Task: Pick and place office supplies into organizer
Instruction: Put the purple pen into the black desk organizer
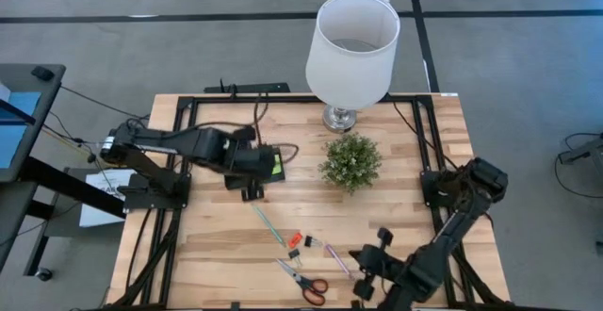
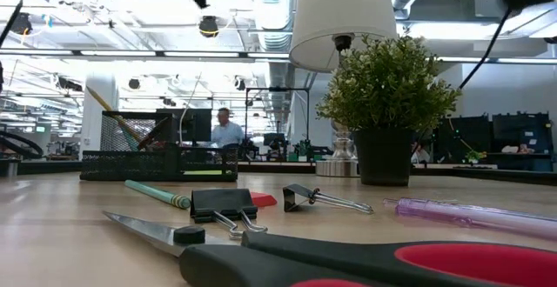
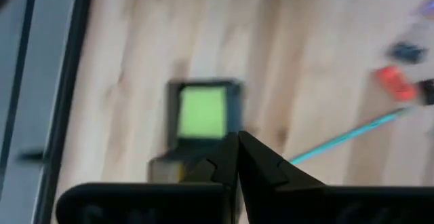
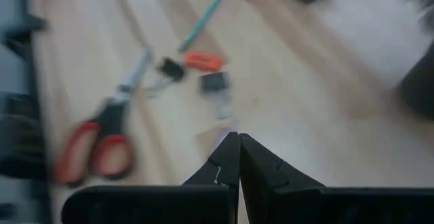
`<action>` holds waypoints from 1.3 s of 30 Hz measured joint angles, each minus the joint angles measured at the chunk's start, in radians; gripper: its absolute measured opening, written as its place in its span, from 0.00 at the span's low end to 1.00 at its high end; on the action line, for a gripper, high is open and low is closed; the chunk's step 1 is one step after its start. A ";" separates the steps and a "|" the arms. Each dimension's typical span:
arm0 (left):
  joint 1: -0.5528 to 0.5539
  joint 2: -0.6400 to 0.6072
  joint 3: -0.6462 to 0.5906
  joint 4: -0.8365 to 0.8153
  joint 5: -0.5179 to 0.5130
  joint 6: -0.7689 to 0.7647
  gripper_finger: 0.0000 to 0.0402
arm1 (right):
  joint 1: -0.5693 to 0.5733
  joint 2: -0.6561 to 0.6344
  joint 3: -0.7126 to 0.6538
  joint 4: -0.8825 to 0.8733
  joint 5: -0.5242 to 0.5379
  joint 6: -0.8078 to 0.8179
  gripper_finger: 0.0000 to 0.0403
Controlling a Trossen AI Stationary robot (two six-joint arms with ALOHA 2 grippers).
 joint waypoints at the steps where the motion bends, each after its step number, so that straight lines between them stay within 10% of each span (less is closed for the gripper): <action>1: -0.021 0.000 -0.006 0.038 0.000 0.008 0.00 | 0.012 0.002 0.000 0.027 -0.002 0.030 0.00; 9: -0.148 0.000 -0.217 0.579 0.087 0.195 0.00 | 0.057 0.118 0.002 0.242 -0.039 0.177 0.00; 18: -0.176 0.001 -0.576 1.306 0.275 0.338 0.01 | 0.080 0.161 0.083 0.026 -0.195 0.371 0.00; 28: -0.126 0.098 -0.703 1.485 0.319 0.363 0.20 | 0.040 0.161 0.128 0.315 -0.365 0.262 0.00; 39: -0.085 0.284 -0.663 1.643 0.403 0.420 0.35 | -0.066 0.264 0.124 0.263 -0.478 0.284 0.00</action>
